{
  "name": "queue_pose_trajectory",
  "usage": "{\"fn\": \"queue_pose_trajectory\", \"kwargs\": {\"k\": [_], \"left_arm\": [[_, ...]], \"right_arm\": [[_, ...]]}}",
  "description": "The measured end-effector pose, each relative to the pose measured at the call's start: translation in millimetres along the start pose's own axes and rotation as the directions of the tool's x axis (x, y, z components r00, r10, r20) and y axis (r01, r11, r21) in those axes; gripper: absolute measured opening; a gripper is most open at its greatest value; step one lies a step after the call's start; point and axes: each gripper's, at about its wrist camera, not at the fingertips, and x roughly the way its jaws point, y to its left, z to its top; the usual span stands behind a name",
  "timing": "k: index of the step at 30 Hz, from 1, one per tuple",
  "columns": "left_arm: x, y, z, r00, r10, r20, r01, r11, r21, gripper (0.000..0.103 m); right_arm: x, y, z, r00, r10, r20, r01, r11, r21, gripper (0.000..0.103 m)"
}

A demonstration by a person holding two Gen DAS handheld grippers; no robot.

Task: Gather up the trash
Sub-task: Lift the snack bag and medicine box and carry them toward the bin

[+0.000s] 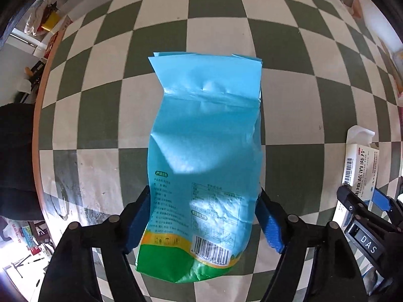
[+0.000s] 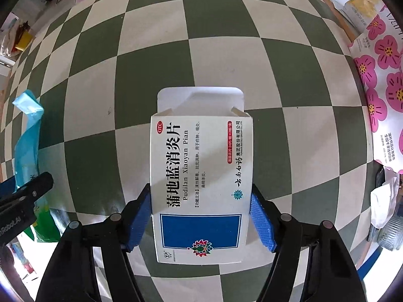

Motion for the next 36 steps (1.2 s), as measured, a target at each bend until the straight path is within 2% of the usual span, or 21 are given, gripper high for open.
{"fn": "queue_pose_trajectory", "kwargs": {"k": [2,8,12,16,17,18,20,23,26,29,30,32,36], "left_arm": [[-10.1,7.8,-9.5,1.000,0.000,0.026,0.000,1.000,0.000,0.073],[-43.8,22.0,-40.0,0.993,-0.007,0.120,0.009,1.000,-0.011,0.072],[-79.7,35.9,-75.7,0.981,-0.037,0.188,0.044,0.999,-0.031,0.072],[-113.8,56.8,-120.6,0.962,-0.075,0.264,0.092,0.994,-0.051,0.072],[-122.0,64.6,-135.2,0.954,-0.090,0.284,0.109,0.993,-0.052,0.072],[-122.1,64.0,-131.9,0.950,-0.100,0.295,0.120,0.992,-0.048,0.072],[-129.7,75.9,-159.7,0.936,-0.129,0.327,0.151,0.988,-0.042,0.072],[-139.5,94.4,-217.3,0.915,-0.183,0.359,0.202,0.979,-0.016,0.072],[-141.0,108.1,-267.5,0.905,-0.227,0.359,0.239,0.971,0.011,0.072],[-133.1,122.6,-322.2,0.911,-0.254,0.325,0.263,0.965,0.016,0.072],[-127.4,128.0,-340.4,0.914,-0.268,0.304,0.278,0.961,0.010,0.072],[-113.3,137.0,-375.0,0.923,-0.290,0.252,0.302,0.953,-0.010,0.072],[-65.4,149.2,-433.4,0.942,-0.315,0.119,0.323,0.945,-0.056,0.072]], "right_arm": [[-1.6,-10.3,2.8,1.000,0.009,0.007,-0.009,1.000,0.002,0.073],[-39.7,0.2,-14.3,0.993,0.033,0.113,-0.033,0.999,-0.002,0.074],[-66.9,10.6,-46.5,0.983,0.063,0.170,-0.063,0.998,-0.010,0.074],[-100.4,7.7,-79.9,0.971,0.077,0.227,-0.071,0.997,-0.036,0.074],[-106.7,7.9,-94.1,0.967,0.083,0.241,-0.077,0.996,-0.037,0.074],[-118.1,9.6,-113.2,0.961,0.090,0.263,-0.083,0.996,-0.039,0.074],[-136.0,5.6,-132.3,0.951,0.100,0.292,-0.091,0.995,-0.042,0.074],[-158.2,6.1,-192.6,0.934,0.116,0.338,-0.110,0.993,-0.035,0.074],[-176.1,10.7,-261.8,0.921,0.134,0.367,-0.139,0.990,-0.013,0.074],[-181.6,8.4,-325.2,0.921,0.151,0.360,-0.165,0.986,0.010,0.074],[-177.5,6.7,-354.2,0.927,0.173,0.334,-0.190,0.982,0.020,0.074],[-165.7,3.2,-390.4,0.936,0.207,0.285,-0.223,0.975,0.024,0.074],[-113.0,-1.6,-468.8,0.958,0.258,0.125,-0.265,0.963,0.045,0.074]]}}
